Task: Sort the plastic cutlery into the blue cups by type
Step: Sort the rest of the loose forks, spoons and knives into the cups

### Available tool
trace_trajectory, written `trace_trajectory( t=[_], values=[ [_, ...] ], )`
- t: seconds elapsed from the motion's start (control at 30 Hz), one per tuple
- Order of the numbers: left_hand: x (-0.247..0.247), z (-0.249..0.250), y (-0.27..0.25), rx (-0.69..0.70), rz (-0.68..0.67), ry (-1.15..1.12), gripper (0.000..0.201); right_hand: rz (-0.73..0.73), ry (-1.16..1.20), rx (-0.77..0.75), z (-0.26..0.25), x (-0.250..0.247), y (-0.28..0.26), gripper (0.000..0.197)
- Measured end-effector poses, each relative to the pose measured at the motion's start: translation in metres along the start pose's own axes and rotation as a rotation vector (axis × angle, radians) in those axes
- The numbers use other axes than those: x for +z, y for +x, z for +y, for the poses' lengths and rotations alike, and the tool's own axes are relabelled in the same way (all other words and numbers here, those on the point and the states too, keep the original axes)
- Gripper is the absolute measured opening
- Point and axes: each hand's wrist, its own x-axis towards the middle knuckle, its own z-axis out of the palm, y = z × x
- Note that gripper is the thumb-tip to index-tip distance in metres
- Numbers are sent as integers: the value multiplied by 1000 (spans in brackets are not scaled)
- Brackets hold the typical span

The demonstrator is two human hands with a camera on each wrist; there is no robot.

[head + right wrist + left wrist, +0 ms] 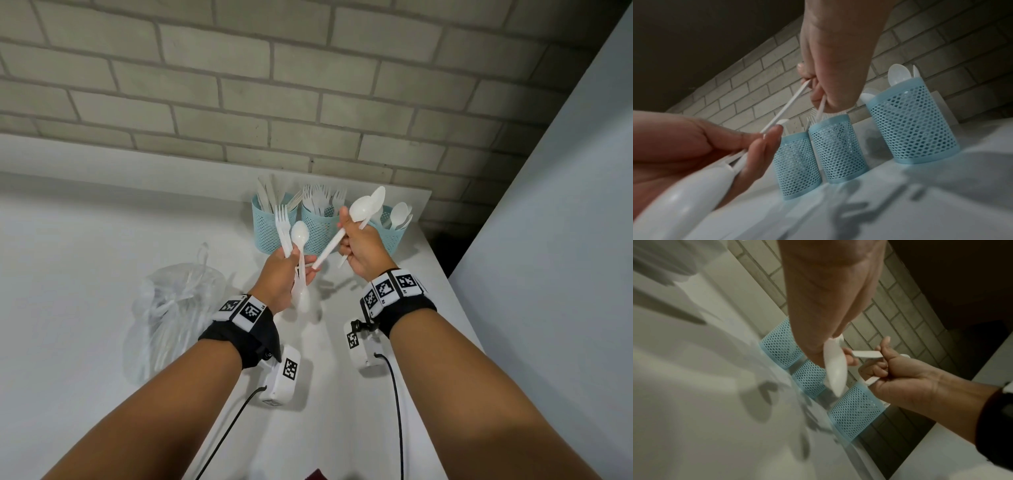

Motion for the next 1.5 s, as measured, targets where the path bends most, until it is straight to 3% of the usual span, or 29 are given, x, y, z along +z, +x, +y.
trace_trajectory(
  t=[0.13, 0.37, 0.57, 0.77, 0.9, 1.33, 1.5],
  values=[
    [-1, 0, -1, 11, -5, 25, 20, 132, -58, 38, 3, -2, 2, 41],
    [-3, -2, -2, 14, -21, 5, 14, -45, -251, 105, 11, -1, -7, 10],
    [-1, -1, -1, -24, -42, -15, 17, -105, -257, 158, 7, 7, -11, 16],
    [0, 1, -1, -43, -47, -23, 18, -206, -125, 162, 6, 7, -12, 8],
    [1, 0, -1, -36, -34, -30, 15, -211, -79, 173, 8, 7, -13, 19],
    [8, 1, -7, 26, -81, 64, 20, -188, -244, 116, 10, 5, -15, 9],
    [6, 0, -7, 31, -115, 49, 16, -84, -225, 116, 11, 6, -10, 10]
  ],
)
